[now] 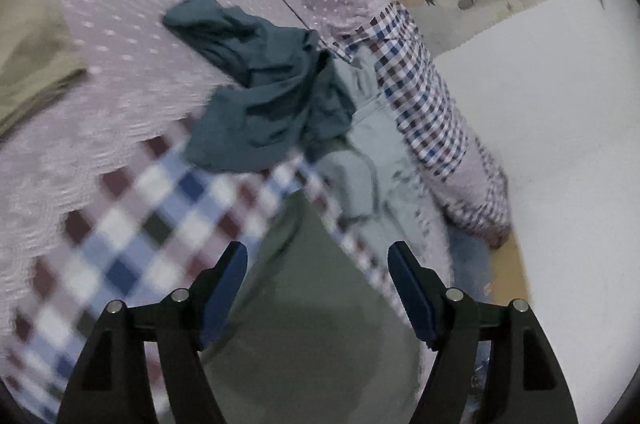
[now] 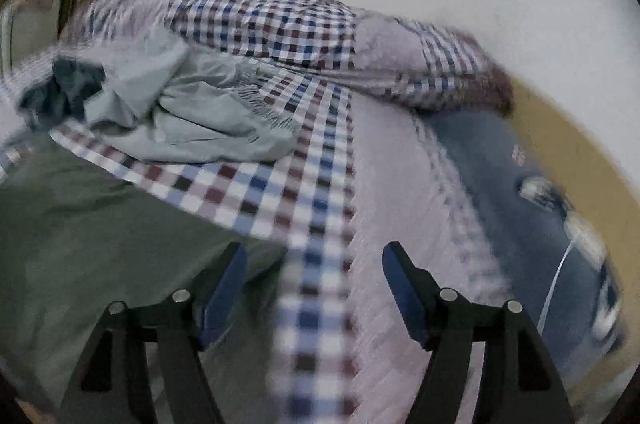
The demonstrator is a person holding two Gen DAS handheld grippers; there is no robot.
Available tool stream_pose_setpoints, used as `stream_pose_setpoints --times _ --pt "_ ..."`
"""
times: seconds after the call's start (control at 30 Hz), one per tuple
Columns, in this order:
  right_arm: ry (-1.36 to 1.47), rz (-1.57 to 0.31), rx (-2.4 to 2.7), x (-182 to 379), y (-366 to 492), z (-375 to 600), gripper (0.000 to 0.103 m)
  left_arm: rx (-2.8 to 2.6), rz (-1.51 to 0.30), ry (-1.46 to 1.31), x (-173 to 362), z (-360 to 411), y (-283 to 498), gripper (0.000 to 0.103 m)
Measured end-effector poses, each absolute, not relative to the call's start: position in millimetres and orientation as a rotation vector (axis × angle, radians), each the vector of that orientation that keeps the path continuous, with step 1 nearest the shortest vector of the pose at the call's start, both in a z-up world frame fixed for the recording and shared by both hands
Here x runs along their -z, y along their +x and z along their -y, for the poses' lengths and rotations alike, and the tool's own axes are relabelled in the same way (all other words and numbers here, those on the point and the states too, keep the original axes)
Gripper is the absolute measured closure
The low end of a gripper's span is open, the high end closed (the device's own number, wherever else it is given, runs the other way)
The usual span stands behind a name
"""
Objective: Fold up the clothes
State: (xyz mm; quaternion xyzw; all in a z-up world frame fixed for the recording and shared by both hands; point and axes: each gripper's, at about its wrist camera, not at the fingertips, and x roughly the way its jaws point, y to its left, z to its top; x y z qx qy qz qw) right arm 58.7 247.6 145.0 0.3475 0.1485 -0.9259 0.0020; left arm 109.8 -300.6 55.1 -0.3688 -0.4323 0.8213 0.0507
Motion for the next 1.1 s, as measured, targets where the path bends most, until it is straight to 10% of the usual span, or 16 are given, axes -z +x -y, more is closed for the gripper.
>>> stream_pose_setpoints --times 0.3,1.1 --pt "0.935 0.222 2.813 -113.4 179.0 -260.3 0.028 -2.469 1.312 -1.198 0.2 297.4 211.1 0.025" --pt "0.781 -0.327 2.477 -64.6 258.4 -72.2 0.025 -2.018 1.704 -0.988 61.3 280.2 246.2 0.020"
